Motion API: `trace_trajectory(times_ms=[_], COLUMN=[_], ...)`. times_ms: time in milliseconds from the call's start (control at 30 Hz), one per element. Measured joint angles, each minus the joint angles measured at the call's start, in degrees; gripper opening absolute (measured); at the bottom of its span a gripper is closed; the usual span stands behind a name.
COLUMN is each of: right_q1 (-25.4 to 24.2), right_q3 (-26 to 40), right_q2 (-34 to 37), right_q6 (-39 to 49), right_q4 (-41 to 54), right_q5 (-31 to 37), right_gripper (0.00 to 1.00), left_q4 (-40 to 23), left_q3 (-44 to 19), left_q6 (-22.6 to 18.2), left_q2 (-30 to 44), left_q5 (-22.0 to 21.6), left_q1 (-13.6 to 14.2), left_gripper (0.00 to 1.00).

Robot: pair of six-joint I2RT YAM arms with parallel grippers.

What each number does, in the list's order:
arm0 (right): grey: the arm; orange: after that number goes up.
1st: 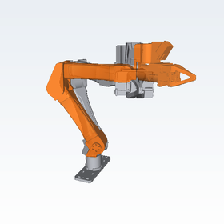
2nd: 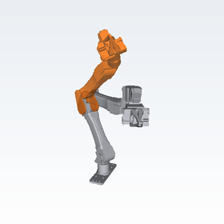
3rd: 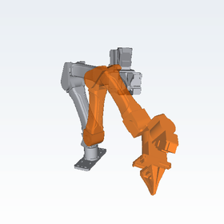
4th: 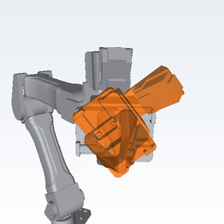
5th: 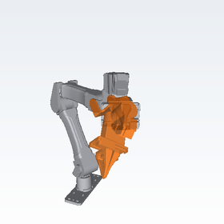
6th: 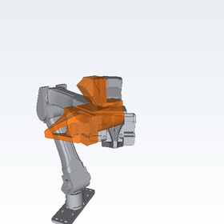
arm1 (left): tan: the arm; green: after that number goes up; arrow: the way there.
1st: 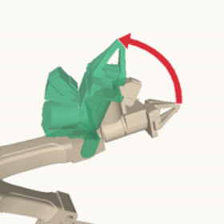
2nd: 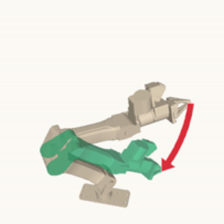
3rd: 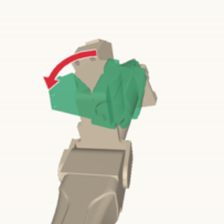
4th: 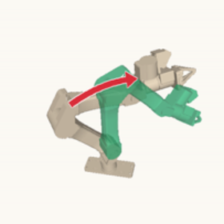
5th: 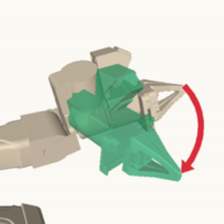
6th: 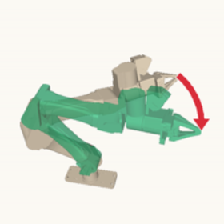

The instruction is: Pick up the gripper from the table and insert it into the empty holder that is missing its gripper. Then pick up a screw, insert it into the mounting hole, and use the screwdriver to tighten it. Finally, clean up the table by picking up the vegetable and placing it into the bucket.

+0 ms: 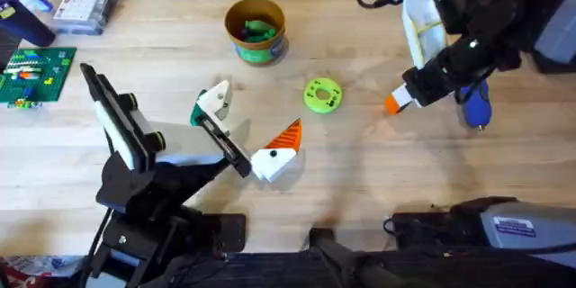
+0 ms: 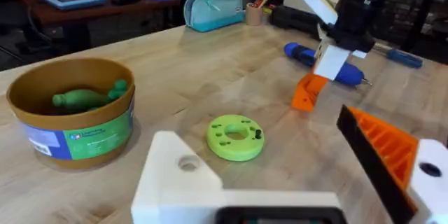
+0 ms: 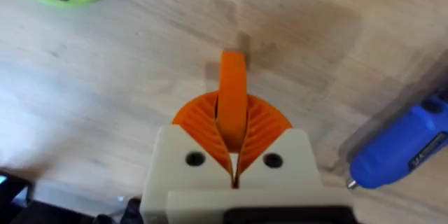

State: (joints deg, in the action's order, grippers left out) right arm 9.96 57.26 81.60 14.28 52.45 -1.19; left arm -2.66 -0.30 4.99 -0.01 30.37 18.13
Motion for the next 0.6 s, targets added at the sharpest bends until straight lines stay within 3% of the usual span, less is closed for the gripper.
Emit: trace_trajectory(times_ms=[300,600], right_q1=[0.00,0.00], right_q3=[11.05,12.79], right_q2=[-3.45,-9.67], right_q6=[-4.58,-7.19], right_q4=[3.99,3.97], right_q5=[-0.15,-0.15], right_gripper=[0.008,0.008], left_q4=[0.00,0.00], left_q3=[0.01,0.00], left_q6=[0.00,0.00], left_q2=[0.01,0.00], left_q5=[-0.02,-0.02], left_q1=[0.00,0.00], left_gripper=[0.990,0.990])
